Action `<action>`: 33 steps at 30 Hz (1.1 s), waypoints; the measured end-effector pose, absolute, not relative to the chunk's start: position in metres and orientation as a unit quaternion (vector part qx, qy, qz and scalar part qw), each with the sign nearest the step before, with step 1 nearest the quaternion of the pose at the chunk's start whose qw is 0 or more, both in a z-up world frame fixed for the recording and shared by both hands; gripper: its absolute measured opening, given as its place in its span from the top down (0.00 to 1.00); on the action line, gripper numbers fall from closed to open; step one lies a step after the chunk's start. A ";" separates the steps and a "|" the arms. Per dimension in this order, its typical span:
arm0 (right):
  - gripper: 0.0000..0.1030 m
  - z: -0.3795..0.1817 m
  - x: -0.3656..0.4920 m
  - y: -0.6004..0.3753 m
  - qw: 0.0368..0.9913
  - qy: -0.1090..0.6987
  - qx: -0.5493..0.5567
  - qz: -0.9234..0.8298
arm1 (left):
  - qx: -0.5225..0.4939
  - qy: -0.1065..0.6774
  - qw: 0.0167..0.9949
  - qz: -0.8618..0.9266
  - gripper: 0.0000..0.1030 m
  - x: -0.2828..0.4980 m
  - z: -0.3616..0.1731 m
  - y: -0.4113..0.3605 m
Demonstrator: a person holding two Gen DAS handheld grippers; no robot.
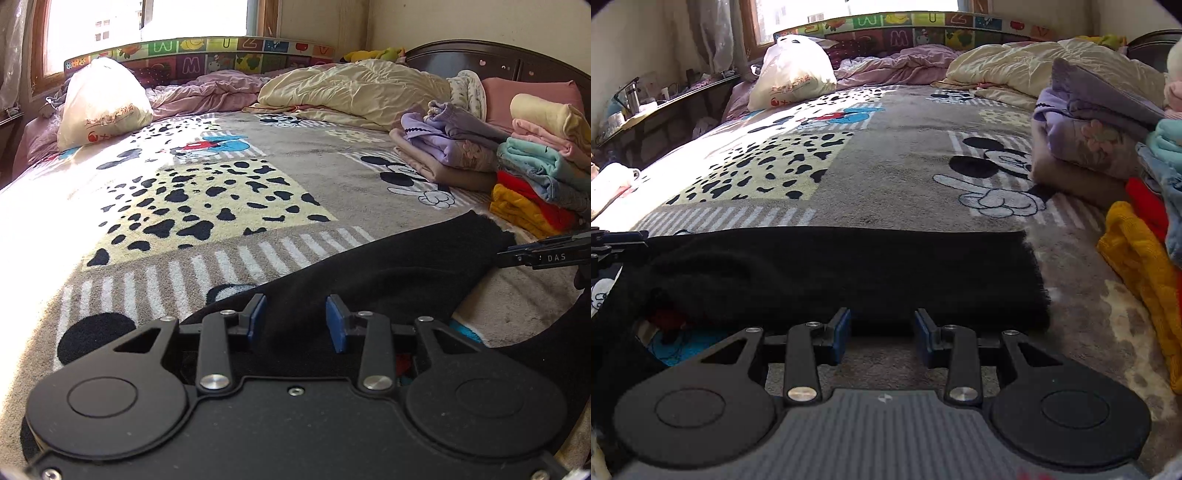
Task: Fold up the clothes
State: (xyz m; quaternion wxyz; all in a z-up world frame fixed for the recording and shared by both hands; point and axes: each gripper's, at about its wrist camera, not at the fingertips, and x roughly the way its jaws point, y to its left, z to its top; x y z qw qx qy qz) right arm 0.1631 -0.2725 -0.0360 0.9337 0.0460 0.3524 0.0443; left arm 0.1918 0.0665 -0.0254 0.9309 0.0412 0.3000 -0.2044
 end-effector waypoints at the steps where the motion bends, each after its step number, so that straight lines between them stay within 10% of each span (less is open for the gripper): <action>1: 0.60 -0.040 0.162 -0.285 0.934 0.352 0.065 0.023 | 0.043 0.306 0.929 -0.203 0.66 0.193 -0.029 0.065; 13: 0.52 -0.074 0.173 -0.381 0.868 0.284 0.401 -0.070 | 0.044 0.334 0.921 -0.196 0.66 0.201 -0.041 0.066; 15: 0.82 -0.056 0.184 -0.373 0.884 0.269 0.379 -0.050 | 0.044 0.338 0.921 -0.191 0.66 0.203 -0.042 0.068; 17: 0.88 -0.038 0.196 -0.365 0.898 0.253 0.358 -0.031 | 0.043 0.339 0.921 -0.189 0.66 0.203 -0.042 0.071; 28: 0.85 0.011 0.280 -0.338 0.945 0.251 0.210 -0.024 | 0.045 0.345 0.918 -0.192 0.66 0.203 -0.044 0.075; 33: 0.62 -0.023 0.289 -0.330 0.934 0.318 0.155 -0.052 | 0.043 0.340 0.918 -0.200 0.66 0.201 -0.040 0.074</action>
